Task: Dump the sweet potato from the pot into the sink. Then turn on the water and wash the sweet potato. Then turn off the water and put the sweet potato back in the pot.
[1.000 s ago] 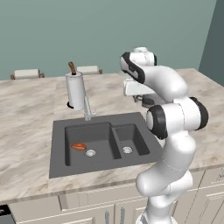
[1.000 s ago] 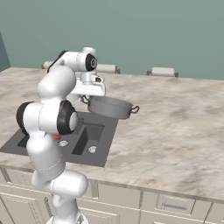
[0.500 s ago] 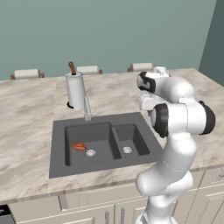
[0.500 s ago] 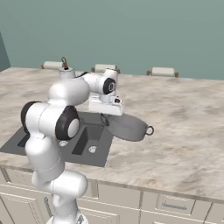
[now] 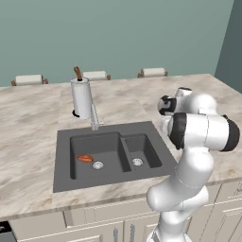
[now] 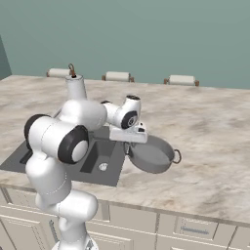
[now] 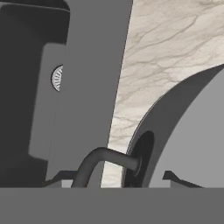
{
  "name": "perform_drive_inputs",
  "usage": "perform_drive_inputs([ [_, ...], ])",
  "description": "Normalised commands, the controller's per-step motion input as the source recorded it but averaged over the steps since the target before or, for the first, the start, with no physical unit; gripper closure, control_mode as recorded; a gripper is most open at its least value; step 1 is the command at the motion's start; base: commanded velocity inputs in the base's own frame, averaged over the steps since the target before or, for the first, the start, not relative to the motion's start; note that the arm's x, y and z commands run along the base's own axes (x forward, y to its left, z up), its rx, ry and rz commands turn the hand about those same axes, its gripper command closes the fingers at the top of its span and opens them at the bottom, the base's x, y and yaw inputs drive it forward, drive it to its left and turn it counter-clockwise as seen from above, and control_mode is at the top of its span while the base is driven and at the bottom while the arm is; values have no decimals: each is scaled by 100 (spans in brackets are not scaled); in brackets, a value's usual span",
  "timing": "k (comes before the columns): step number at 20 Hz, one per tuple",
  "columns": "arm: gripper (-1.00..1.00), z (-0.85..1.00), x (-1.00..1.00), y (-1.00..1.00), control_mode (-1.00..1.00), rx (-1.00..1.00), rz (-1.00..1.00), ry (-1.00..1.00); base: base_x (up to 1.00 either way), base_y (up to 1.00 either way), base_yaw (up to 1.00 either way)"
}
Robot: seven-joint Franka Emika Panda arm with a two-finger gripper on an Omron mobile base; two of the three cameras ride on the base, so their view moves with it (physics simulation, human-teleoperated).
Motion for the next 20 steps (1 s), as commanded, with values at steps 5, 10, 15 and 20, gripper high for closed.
perform_drive_inputs([
  [5, 100, -48, 0, -28, -100, 0, 0, -19, 0, 0, 0],
  [10, 100, -42, -1, -29, -100, -1, 0, -11, 0, 0, 0],
  [15, 100, -36, -10, -34, -100, -1, 0, -3, 0, 0, 0],
  [20, -100, -22, -8, -19, -100, 0, 0, 0, 0, 0, 0],
])
